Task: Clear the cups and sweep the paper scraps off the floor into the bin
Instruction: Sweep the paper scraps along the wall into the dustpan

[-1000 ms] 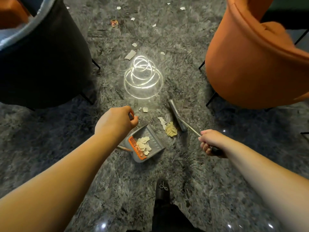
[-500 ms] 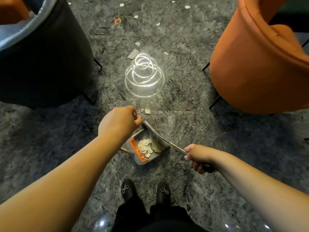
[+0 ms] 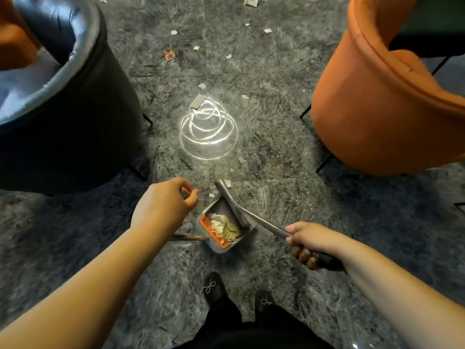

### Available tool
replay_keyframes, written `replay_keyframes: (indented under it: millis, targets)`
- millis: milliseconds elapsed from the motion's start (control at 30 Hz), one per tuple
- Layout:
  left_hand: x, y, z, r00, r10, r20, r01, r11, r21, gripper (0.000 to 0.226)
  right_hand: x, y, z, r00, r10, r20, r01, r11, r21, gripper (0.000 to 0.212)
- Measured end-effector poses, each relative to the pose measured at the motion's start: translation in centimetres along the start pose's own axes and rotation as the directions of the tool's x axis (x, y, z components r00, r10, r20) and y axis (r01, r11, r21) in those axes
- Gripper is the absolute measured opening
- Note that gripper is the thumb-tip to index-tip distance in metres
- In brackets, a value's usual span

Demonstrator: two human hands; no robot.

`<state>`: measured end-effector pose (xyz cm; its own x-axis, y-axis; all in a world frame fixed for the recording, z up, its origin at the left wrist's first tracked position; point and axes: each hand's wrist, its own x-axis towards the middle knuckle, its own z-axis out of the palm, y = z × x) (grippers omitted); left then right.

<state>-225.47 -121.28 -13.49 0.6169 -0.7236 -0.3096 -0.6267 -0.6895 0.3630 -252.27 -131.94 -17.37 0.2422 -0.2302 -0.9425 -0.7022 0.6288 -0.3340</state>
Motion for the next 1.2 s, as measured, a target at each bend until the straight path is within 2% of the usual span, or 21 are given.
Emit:
replay_keyframes:
  millis: [100, 267, 567, 900, 1000, 1134, 1200]
  targets:
    - [1.0, -1.4, -1.4, 1.0, 0.004, -0.024, -0.004, 1.0, 0.01, 0.014, 0.8, -1.8, 0.6, 0.998, -0.024, -0.057, 0.027, 0.998, 0.064, 0.037]
    - [3.2, -3.2, -3.7, 0.998, -0.036, -0.051, 0.036, 0.999, 0.001, 0.015, 2.2, -5.6, 0.6, 0.992, -0.077, -0.1, 0.083, 0.995, 0.062, 0.041]
    - [7.9, -4.6, -6.2, 0.986, -0.157, -0.053, 0.161, 0.985, 0.069, 0.018, 9.2, -15.0, -2.0, 0.988, -0.063, -0.143, 0.051, 0.995, -0.089, 0.046]
    - [12.8, -4.4, -6.6, 0.965, -0.258, -0.038, 0.261, 0.959, 0.107, 0.024, 13.9, -20.7, -0.7, 0.997, 0.077, -0.009, -0.076, 0.929, -0.363, 0.034]
    - [13.5, -4.0, -6.7, 0.967, -0.251, -0.033, 0.253, 0.958, 0.131, 0.027, 13.8, -20.6, 0.9, 0.991, 0.128, 0.048, -0.099, 0.911, -0.4, 0.022]
    - [13.8, -3.4, -6.3, 0.964, -0.263, -0.028, 0.264, 0.951, 0.16, 0.026, 13.4, -20.4, 2.5, 0.98, 0.152, 0.132, -0.08, 0.894, -0.441, 0.02]
    - [13.9, -3.2, -6.0, 0.959, -0.282, -0.037, 0.285, 0.948, 0.144, 0.024, 13.2, -20.6, 2.8, 0.963, 0.195, 0.184, -0.109, 0.911, -0.397, 0.022]
